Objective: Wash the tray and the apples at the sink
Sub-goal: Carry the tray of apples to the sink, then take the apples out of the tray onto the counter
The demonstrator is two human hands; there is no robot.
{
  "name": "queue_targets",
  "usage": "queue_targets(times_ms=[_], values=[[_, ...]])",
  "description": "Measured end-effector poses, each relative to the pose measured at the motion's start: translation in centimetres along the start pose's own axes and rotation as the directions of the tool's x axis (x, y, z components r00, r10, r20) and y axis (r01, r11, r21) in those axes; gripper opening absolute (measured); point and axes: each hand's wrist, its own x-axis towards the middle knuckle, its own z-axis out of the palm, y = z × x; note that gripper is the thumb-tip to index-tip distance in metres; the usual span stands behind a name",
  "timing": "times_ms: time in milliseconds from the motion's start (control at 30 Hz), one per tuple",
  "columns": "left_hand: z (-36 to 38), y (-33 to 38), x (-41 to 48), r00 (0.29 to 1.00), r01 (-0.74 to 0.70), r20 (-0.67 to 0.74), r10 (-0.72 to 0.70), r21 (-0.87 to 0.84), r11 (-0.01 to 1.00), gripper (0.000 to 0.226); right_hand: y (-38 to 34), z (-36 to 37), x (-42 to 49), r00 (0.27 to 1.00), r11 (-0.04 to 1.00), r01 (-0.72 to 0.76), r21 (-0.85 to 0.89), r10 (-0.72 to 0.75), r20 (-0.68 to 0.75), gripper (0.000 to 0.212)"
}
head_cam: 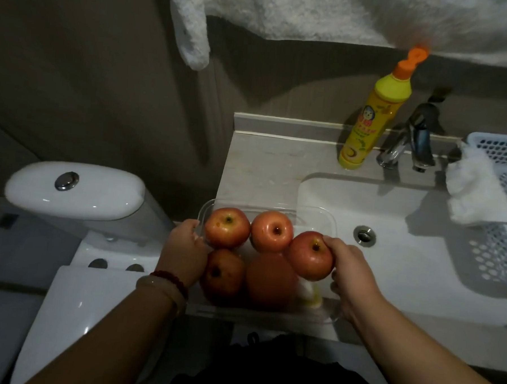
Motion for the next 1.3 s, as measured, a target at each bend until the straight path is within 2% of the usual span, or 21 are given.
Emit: queue_targets(times_ms=[133,267,333,367,467,533,600,767,867,1000,1100,1300], values=[[0.2,0.0,0.3,0.996,-0.091,0.018,0.09,0.082,0.992,0.019,0.1,-0.3,0.4,0.999,0.999,0.023,-0.044,-0.021,0.034,0.056],[0.1,-0.1,0.7,0.995,-0.098,0.022,0.096,0.103,0.99,0.018,0.1,-0.6,0.8,0.997,0.995,0.056,-0.08,-0.051,0.059,0.035],[0.0,0.3,0.5,0.986,-0.165,-0.018,0.168,0.122,0.979,0.009,-0.1,-0.9,0.7,0.987,0.981,0.156,-0.116,-0.151,0.051,0.041],[-0.1,0.3,0.5,0.972,-0.22,-0.041,0.23,0.165,0.961,0.012,-0.3,-1.2,0.5,0.972,0.963,0.233,-0.137,-0.229,0.047,0.046],[-0.4,0.8,0.4,0.927,-0.361,0.011,0.374,0.29,0.886,0.062,-0.1,-2.4,-0.1,0.855,0.813,0.518,-0.267,-0.491,0.165,0.057],[-0.4,1.4,0.4,0.916,-0.399,0.095,0.389,0.307,0.864,0.073,0.4,-3.2,-0.4,0.742,0.626,0.67,-0.399,-0.578,0.338,0.065],[-0.2,1.8,0.6,0.926,-0.375,0.186,0.328,0.354,0.857,0.079,0.9,-3.4,-0.5,0.662,0.455,0.746,-0.486,-0.59,0.463,0.074],[-0.2,3.1,1.4,0.937,-0.323,0.286,0.204,0.477,0.818,0.079,1.2,-2.3,-0.5,0.652,0.337,0.731,-0.594,-0.601,0.462,0.089],[0.1,3.7,1.9,0.945,-0.297,0.285,0.158,0.553,0.778,0.077,0.9,-1.7,-0.4,0.674,0.312,0.7,-0.643,-0.587,0.449,0.094],[0.1,3.9,2.1,0.945,-0.318,0.254,0.205,0.572,0.756,0.065,0.6,-1.2,-0.7,0.643,0.331,0.72,-0.61,-0.648,0.408,0.086],[-0.3,3.7,1.7,0.946,-0.32,0.224,0.236,0.521,0.791,0.067,0.1,-1.5,-1.4,0.621,0.406,0.75,-0.523,-0.705,0.343,0.084],[-2.2,5.9,1.2,0.93,-0.367,0.087,0.358,0.301,0.88,0.071,-4.7,-1.6,-1.3,0.644,0.509,0.73,-0.456,-0.735,0.211,0.09]])
